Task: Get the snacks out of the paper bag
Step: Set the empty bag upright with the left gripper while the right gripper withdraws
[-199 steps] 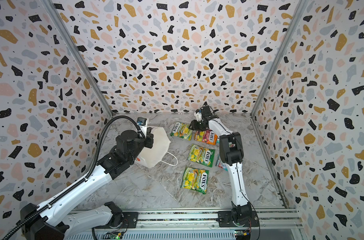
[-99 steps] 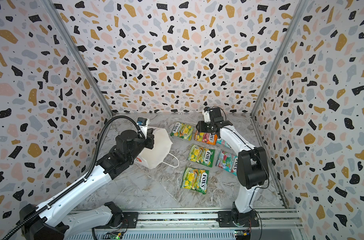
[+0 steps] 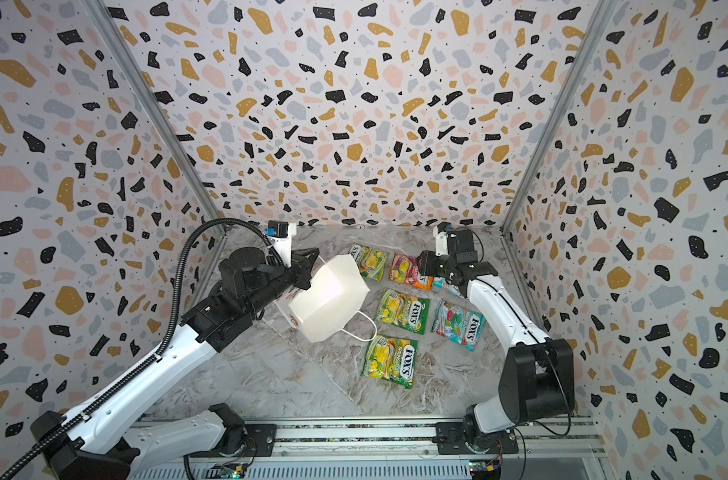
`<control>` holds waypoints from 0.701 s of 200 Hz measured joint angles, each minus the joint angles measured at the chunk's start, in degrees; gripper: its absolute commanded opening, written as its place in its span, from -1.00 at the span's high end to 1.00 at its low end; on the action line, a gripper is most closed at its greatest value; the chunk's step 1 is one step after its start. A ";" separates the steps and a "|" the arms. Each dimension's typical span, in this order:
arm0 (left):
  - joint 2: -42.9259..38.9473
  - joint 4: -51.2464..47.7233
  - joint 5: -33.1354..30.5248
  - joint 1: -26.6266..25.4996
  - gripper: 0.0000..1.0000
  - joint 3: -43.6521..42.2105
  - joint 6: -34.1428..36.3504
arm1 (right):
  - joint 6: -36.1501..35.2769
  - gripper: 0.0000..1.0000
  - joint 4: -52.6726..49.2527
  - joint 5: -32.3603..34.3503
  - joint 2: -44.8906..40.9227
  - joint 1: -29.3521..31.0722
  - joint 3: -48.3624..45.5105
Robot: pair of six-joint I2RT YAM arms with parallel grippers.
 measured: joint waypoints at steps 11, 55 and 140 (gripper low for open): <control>0.48 0.15 1.73 0.00 1.00 0.61 -1.90 | 0.00 -0.08 -0.02 -0.04 -1.07 -0.79 -0.61; 1.95 1.84 5.77 0.00 1.00 2.80 -9.79 | -0.07 -0.08 -0.28 -0.42 -3.04 -3.41 -1.79; 4.15 3.34 9.81 0.35 1.00 3.08 -18.51 | -0.17 -0.08 -0.52 -1.05 -3.41 -5.35 -2.62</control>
